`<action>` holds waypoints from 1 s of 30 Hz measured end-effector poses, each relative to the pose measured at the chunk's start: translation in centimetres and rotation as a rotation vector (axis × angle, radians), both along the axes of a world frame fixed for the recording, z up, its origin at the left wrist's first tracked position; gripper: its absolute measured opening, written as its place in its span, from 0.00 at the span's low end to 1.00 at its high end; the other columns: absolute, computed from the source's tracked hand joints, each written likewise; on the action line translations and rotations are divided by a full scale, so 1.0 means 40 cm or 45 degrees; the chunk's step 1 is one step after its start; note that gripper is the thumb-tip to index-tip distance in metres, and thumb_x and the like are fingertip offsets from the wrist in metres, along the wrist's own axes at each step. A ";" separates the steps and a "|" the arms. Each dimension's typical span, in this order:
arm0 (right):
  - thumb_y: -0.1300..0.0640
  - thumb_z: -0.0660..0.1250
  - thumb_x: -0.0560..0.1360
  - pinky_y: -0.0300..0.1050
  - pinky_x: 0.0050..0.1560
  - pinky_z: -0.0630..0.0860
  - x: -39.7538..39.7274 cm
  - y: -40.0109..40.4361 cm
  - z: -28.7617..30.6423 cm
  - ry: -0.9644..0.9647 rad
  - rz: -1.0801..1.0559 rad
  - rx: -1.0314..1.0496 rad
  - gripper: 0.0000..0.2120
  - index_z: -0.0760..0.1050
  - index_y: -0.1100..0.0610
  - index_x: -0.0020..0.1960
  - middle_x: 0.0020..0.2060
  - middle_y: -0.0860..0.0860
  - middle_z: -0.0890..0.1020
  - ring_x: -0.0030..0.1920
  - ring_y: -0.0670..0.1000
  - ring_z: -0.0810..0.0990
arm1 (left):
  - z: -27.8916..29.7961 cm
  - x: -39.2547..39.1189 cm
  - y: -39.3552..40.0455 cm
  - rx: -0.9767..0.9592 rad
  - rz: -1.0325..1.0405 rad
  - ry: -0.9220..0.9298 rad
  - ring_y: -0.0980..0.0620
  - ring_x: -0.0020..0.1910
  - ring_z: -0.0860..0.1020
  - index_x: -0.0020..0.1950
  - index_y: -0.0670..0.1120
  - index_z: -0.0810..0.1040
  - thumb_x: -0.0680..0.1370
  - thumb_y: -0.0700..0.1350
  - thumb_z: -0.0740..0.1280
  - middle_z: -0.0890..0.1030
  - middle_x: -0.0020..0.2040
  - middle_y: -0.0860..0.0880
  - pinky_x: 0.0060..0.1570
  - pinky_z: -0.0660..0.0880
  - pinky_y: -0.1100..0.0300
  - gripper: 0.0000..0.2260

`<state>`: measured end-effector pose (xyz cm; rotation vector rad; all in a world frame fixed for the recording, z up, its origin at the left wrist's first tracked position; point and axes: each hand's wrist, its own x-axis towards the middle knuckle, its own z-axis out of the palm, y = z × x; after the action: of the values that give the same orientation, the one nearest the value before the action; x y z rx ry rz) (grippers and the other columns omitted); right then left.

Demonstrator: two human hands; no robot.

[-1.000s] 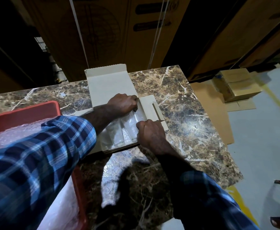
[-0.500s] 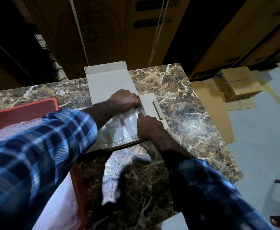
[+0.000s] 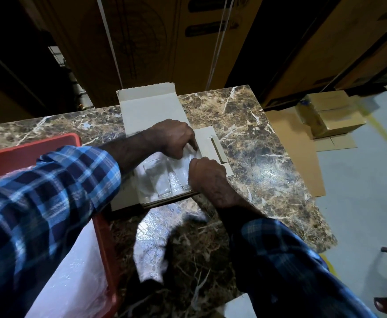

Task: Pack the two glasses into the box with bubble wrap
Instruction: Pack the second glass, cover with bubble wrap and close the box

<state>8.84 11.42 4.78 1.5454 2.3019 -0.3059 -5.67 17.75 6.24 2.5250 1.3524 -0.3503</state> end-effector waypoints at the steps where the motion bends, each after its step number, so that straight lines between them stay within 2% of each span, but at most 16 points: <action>1: 0.57 0.56 0.82 0.50 0.55 0.73 -0.003 0.002 0.001 -0.009 -0.018 -0.017 0.14 0.69 0.60 0.66 0.61 0.58 0.77 0.61 0.60 0.78 | 0.005 -0.001 -0.004 -0.050 0.010 -0.001 0.50 0.58 0.80 0.65 0.57 0.80 0.64 0.41 0.64 0.80 0.65 0.55 0.45 0.77 0.58 0.30; 7: 0.58 0.55 0.83 0.49 0.53 0.73 -0.011 0.000 0.006 -0.021 -0.058 -0.017 0.15 0.70 0.60 0.66 0.62 0.58 0.77 0.61 0.60 0.77 | -0.016 -0.004 -0.012 -0.230 0.038 0.081 0.50 0.62 0.77 0.72 0.53 0.75 0.69 0.41 0.67 0.78 0.68 0.51 0.47 0.70 0.63 0.30; 10: 0.58 0.58 0.81 0.49 0.51 0.74 -0.018 -0.009 0.007 -0.044 -0.104 0.002 0.17 0.66 0.60 0.69 0.62 0.57 0.77 0.62 0.59 0.78 | -0.023 -0.004 -0.005 -0.257 -0.040 0.090 0.48 0.61 0.77 0.71 0.49 0.75 0.70 0.50 0.73 0.79 0.65 0.48 0.52 0.73 0.60 0.28; 12: 0.58 0.59 0.81 0.49 0.51 0.75 -0.019 -0.017 0.005 -0.035 -0.088 0.051 0.18 0.65 0.60 0.70 0.62 0.56 0.78 0.61 0.58 0.78 | -0.023 0.002 -0.011 -0.222 -0.140 0.155 0.47 0.61 0.75 0.69 0.47 0.75 0.70 0.53 0.76 0.78 0.64 0.46 0.48 0.71 0.60 0.30; 15: 0.60 0.59 0.81 0.48 0.49 0.74 -0.011 -0.028 0.003 -0.002 -0.040 0.115 0.16 0.69 0.59 0.68 0.58 0.56 0.79 0.58 0.57 0.79 | -0.037 0.010 -0.017 -0.177 -0.174 0.230 0.48 0.66 0.71 0.73 0.46 0.70 0.71 0.54 0.77 0.72 0.68 0.46 0.45 0.62 0.61 0.33; 17: 0.61 0.60 0.80 0.47 0.47 0.74 -0.006 -0.033 0.001 0.008 -0.037 0.170 0.15 0.72 0.58 0.66 0.56 0.56 0.80 0.57 0.57 0.80 | -0.045 0.010 -0.016 -0.172 -0.189 0.211 0.47 0.65 0.72 0.72 0.47 0.71 0.71 0.54 0.77 0.71 0.67 0.47 0.47 0.66 0.59 0.33; 19: 0.63 0.58 0.80 0.47 0.46 0.72 -0.002 -0.042 0.000 -0.001 -0.019 0.223 0.15 0.75 0.58 0.64 0.54 0.56 0.81 0.56 0.58 0.81 | -0.044 0.008 -0.016 -0.174 -0.216 0.215 0.46 0.64 0.73 0.72 0.47 0.71 0.69 0.56 0.78 0.72 0.66 0.48 0.49 0.74 0.54 0.35; 21: 0.64 0.58 0.80 0.46 0.45 0.72 -0.002 -0.048 -0.004 -0.013 0.004 0.246 0.15 0.76 0.58 0.63 0.53 0.56 0.82 0.55 0.57 0.81 | -0.041 0.009 -0.014 -0.171 -0.240 0.254 0.46 0.62 0.74 0.71 0.48 0.71 0.68 0.58 0.78 0.72 0.65 0.48 0.49 0.77 0.50 0.35; 24: 0.64 0.61 0.79 0.46 0.48 0.75 -0.008 -0.036 -0.005 -0.033 0.012 0.245 0.15 0.75 0.56 0.64 0.54 0.54 0.81 0.56 0.56 0.81 | -0.047 0.016 -0.013 -0.164 -0.226 0.265 0.47 0.61 0.75 0.70 0.49 0.71 0.68 0.57 0.78 0.73 0.65 0.50 0.44 0.75 0.53 0.34; 26: 0.63 0.62 0.79 0.46 0.49 0.76 -0.014 -0.029 -0.004 -0.030 0.015 0.227 0.16 0.75 0.56 0.65 0.56 0.54 0.81 0.57 0.55 0.81 | -0.052 0.012 -0.012 -0.155 -0.209 0.224 0.47 0.62 0.75 0.71 0.50 0.69 0.69 0.55 0.78 0.74 0.65 0.49 0.44 0.74 0.53 0.34; 30: 0.64 0.62 0.78 0.45 0.45 0.70 -0.009 -0.035 -0.008 0.011 -0.003 0.236 0.16 0.74 0.59 0.65 0.56 0.55 0.82 0.56 0.56 0.81 | -0.061 -0.008 -0.008 -0.220 -0.183 0.079 0.45 0.57 0.75 0.68 0.47 0.66 0.65 0.51 0.82 0.76 0.60 0.45 0.46 0.74 0.52 0.38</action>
<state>8.46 10.02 4.47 1.6358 2.3924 -0.1022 -5.97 17.43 3.81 2.4898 1.1115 -0.5533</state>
